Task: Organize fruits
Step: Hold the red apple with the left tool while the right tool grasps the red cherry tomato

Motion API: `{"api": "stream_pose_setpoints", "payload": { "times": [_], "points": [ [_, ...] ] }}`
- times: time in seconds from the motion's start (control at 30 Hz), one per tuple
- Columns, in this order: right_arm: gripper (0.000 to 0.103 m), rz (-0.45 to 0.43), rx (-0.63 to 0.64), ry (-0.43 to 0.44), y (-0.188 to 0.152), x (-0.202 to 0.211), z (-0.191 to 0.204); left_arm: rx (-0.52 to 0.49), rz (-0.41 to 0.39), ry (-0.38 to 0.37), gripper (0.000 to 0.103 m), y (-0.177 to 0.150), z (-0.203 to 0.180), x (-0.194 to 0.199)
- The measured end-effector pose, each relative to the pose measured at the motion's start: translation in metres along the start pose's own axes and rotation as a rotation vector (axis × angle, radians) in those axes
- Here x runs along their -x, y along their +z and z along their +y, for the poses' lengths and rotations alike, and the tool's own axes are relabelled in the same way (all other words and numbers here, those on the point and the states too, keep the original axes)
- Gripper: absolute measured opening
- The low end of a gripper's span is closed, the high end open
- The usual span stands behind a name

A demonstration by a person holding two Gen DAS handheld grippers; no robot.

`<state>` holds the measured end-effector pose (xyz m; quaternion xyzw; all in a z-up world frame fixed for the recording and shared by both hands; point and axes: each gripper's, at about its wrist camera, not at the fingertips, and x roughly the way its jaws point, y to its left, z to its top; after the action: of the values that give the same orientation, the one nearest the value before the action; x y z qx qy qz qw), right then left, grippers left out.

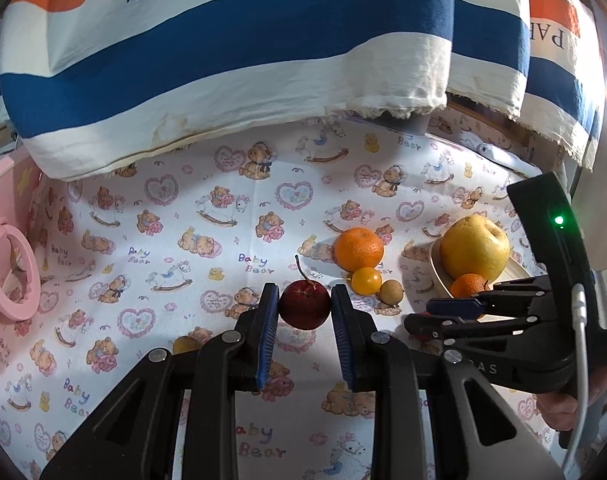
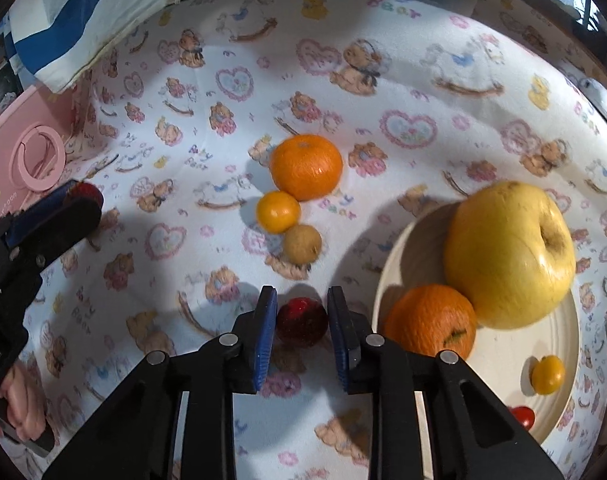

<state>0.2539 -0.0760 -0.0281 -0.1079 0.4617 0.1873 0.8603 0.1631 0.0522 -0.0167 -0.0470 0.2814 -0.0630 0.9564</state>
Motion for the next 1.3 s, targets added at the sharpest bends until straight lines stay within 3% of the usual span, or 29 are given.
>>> {"api": "stream_pose_setpoints", "payload": {
  "times": [0.23, 0.37, 0.53, 0.67, 0.9, 1.07, 1.3],
  "points": [
    [0.026, -0.004, 0.032, -0.007, -0.008, 0.003, 0.005, -0.025, -0.015, 0.002, 0.026, 0.0, -0.004, 0.003],
    [0.034, 0.033, 0.04, 0.019, -0.016, 0.002, 0.005, -0.032, -0.013, 0.001, 0.026, 0.0, -0.006, 0.003],
    [0.034, 0.021, 0.043, 0.004, -0.023, 0.005, 0.003, -0.036, -0.014, 0.002, 0.026, 0.0, -0.006, 0.003],
    [0.027, 0.011, 0.024, 0.006, -0.028, 0.009, -0.001, -0.036, -0.015, 0.003, 0.026, 0.0, -0.006, 0.003],
    [0.027, -0.043, -0.018, 0.025, -0.038, 0.027, -0.011, -0.065, -0.034, 0.004, 0.026, 0.0, -0.011, 0.008],
    [0.027, -0.138, -0.048, 0.07, -0.048, 0.052, -0.02, -0.106, -0.053, 0.001, 0.026, -0.002, -0.016, 0.012],
    [0.027, -0.247, -0.024, 0.053, -0.054, 0.085, -0.024, -0.096, -0.052, 0.0, 0.026, -0.001, -0.014, 0.011]
  ]
}}
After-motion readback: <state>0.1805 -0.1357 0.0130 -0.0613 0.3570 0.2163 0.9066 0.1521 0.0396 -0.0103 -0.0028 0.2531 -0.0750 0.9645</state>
